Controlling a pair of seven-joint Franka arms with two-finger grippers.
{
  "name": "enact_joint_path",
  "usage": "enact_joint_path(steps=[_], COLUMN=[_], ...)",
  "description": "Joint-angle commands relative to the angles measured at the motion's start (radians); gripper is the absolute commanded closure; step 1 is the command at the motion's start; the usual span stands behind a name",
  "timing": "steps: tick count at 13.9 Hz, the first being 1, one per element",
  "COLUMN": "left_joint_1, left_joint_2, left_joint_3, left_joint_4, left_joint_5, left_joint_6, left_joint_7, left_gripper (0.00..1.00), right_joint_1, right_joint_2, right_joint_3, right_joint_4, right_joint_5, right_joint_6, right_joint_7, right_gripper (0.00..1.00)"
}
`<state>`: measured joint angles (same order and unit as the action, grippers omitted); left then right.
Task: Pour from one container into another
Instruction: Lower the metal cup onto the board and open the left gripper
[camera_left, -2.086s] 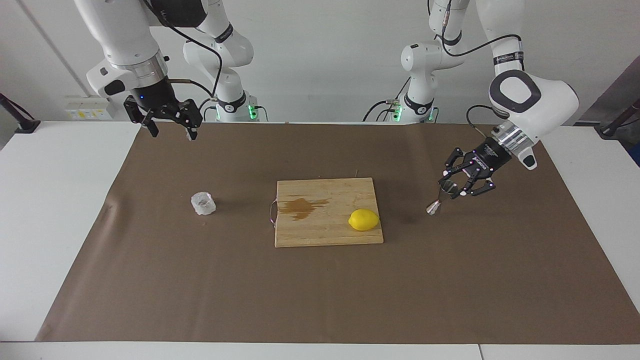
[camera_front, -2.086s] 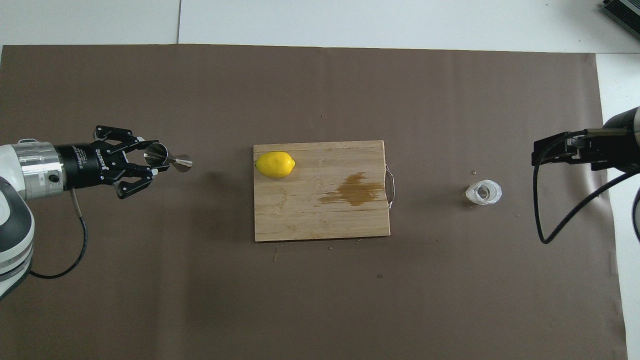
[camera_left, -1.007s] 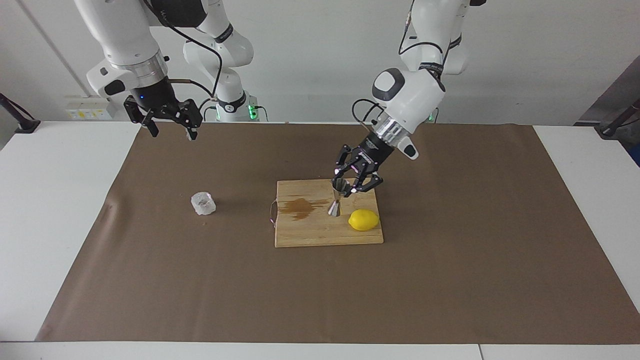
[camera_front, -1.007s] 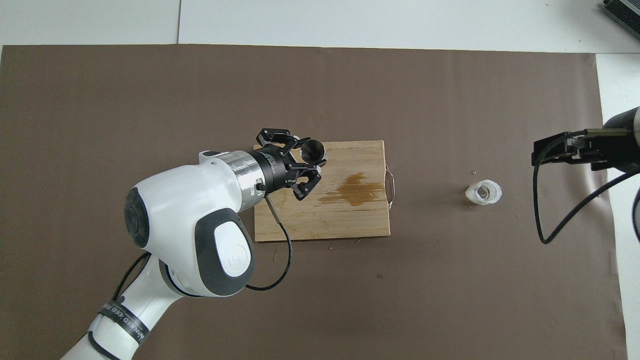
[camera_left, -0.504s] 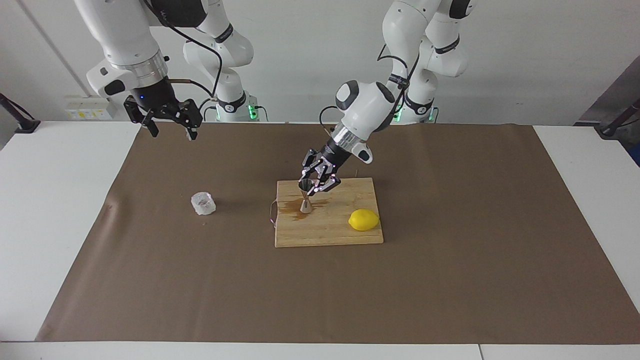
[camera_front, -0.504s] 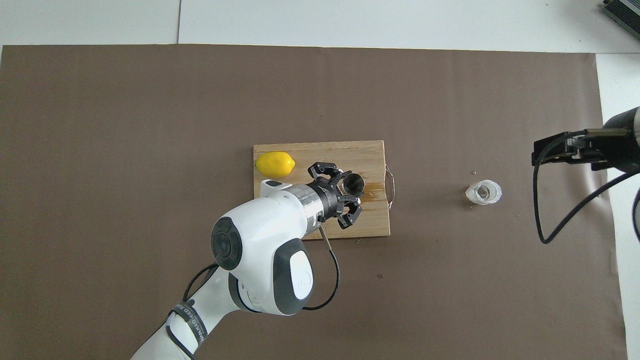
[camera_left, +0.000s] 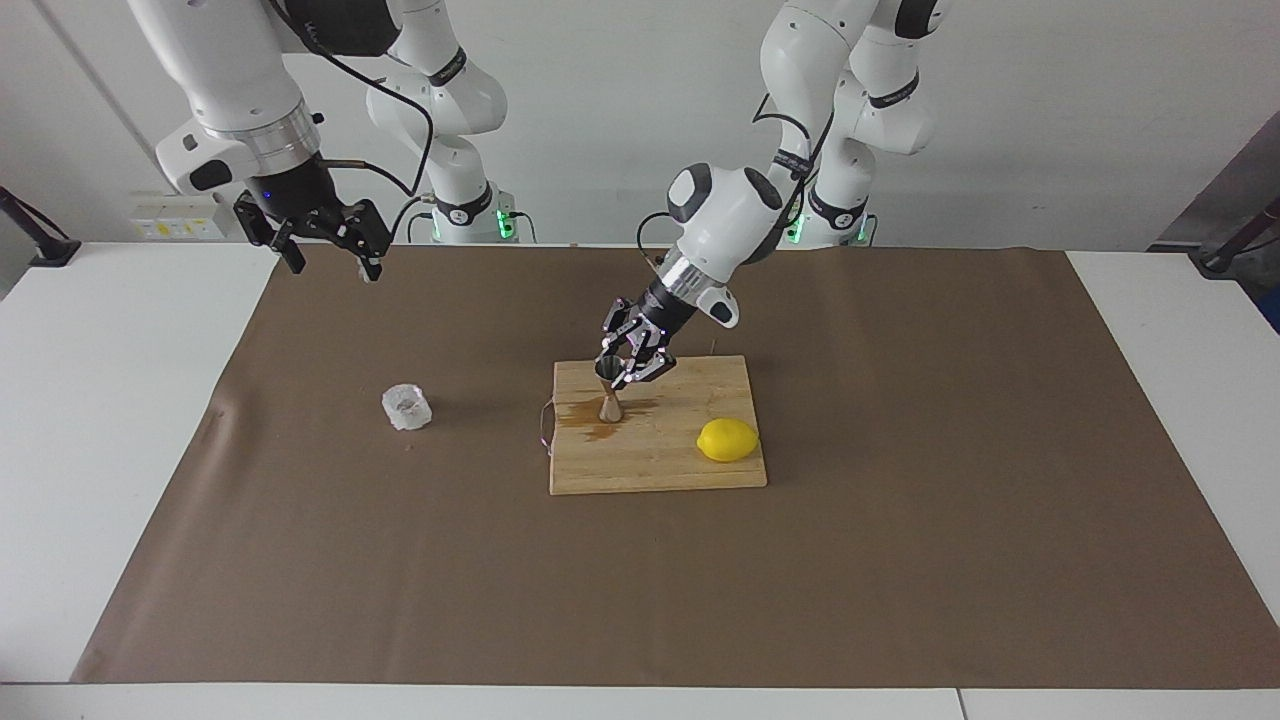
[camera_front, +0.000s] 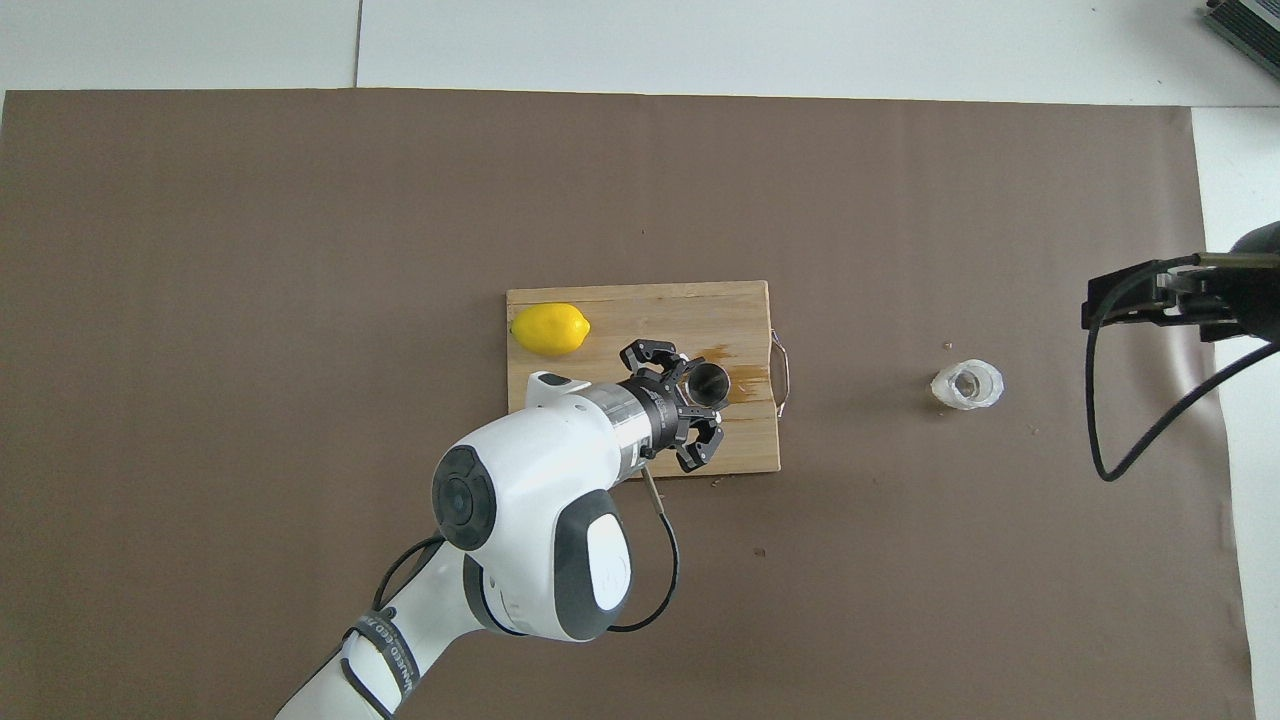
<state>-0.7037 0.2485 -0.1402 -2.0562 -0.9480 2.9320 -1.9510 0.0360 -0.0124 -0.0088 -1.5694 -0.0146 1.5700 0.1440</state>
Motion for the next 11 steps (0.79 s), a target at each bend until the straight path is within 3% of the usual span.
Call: enact_joint_path(steps=[1,2,3,8,11], left_joint_1=[-0.033,-0.033,-0.031,0.028,0.139], left_joint_2=[-0.008,-0.008,-0.008,-0.092,-0.127], left_joint_3=[0.014,0.014,0.016,0.036,0.04], left_joint_4=[-0.03,-0.029,-0.025,-0.019,0.057], left_joint_5=[-0.003,-0.003,-0.003,0.035,0.257], left_joint_6=[0.032,0.03,0.026,-0.08,-0.328], left_joint_7=[0.017,0.017,0.018,0.026,0.026], left_gripper=[0.58,0.1,0.0,0.0,0.0], right_joint_1=[-0.013,-0.011,-0.01,-0.008,-0.016], right_joint_2=[-0.015,-0.015,-0.017,-0.02,-0.047], right_joint_3=[0.009,0.009,0.009,0.009,0.007], right_joint_4=[-0.023,-0.026,-0.026,-0.061,-0.121], right_joint_5=[0.007,0.007,0.008,0.007,0.007], right_joint_6=[0.03,0.039,0.041,0.084,0.128], right_joint_7=[-0.058,-0.06,-0.06,-0.131,-0.275], right_gripper=[0.0,0.0,0.0,0.0,0.0])
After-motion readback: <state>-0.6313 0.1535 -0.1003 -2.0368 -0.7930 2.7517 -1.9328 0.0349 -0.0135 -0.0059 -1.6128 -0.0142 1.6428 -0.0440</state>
